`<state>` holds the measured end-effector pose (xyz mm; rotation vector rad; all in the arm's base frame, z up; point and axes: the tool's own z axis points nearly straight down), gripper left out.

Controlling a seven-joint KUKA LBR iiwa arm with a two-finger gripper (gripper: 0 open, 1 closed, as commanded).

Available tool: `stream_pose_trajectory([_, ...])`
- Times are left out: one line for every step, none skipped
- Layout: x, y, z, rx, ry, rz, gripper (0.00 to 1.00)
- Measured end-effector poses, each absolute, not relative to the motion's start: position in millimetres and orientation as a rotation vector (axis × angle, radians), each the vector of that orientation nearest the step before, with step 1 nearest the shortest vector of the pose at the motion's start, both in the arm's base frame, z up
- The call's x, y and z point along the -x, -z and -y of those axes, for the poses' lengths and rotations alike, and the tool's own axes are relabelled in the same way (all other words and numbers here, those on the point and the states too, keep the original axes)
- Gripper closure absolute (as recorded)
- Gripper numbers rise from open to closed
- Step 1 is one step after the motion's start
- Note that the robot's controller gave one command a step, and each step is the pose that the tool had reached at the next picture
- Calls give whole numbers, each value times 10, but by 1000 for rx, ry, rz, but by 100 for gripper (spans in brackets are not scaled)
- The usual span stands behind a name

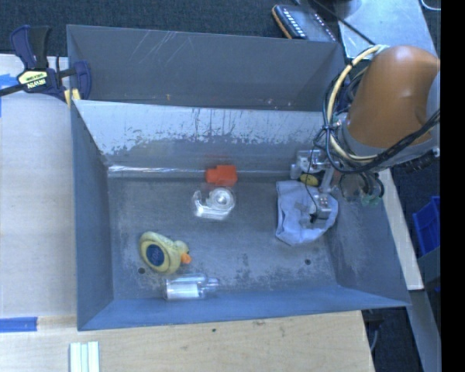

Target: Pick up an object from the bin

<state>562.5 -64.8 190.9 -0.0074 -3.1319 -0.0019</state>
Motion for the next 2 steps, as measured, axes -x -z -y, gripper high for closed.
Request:
stream_pose_trajectory([-5641,-1957,645,4,1,3140,0])
stream_pose_trajectory([-5818,-1159,881,-216,4,3125,0])
